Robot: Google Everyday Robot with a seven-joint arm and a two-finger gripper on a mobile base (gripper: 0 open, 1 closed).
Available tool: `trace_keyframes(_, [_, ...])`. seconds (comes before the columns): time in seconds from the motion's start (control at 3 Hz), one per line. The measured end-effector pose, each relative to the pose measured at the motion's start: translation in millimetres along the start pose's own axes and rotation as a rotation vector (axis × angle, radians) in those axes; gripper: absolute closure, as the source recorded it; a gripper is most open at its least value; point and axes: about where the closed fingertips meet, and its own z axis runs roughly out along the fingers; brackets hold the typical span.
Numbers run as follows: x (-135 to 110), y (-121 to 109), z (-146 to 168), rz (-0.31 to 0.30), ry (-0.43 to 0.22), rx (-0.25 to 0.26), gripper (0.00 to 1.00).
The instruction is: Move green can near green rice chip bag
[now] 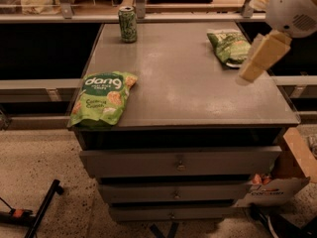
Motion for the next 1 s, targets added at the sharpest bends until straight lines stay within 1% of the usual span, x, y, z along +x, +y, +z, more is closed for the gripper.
trace_keyframes(0.33, [-21,-50,32,0.037,-0.101,0.086,0.00])
trace_keyframes(0.67, [-40,-86,60,0.110,-0.153,0.167,0.00])
trace_keyframes(1.0, [-45,-94,59,0.144,-0.173,0.194,0.00])
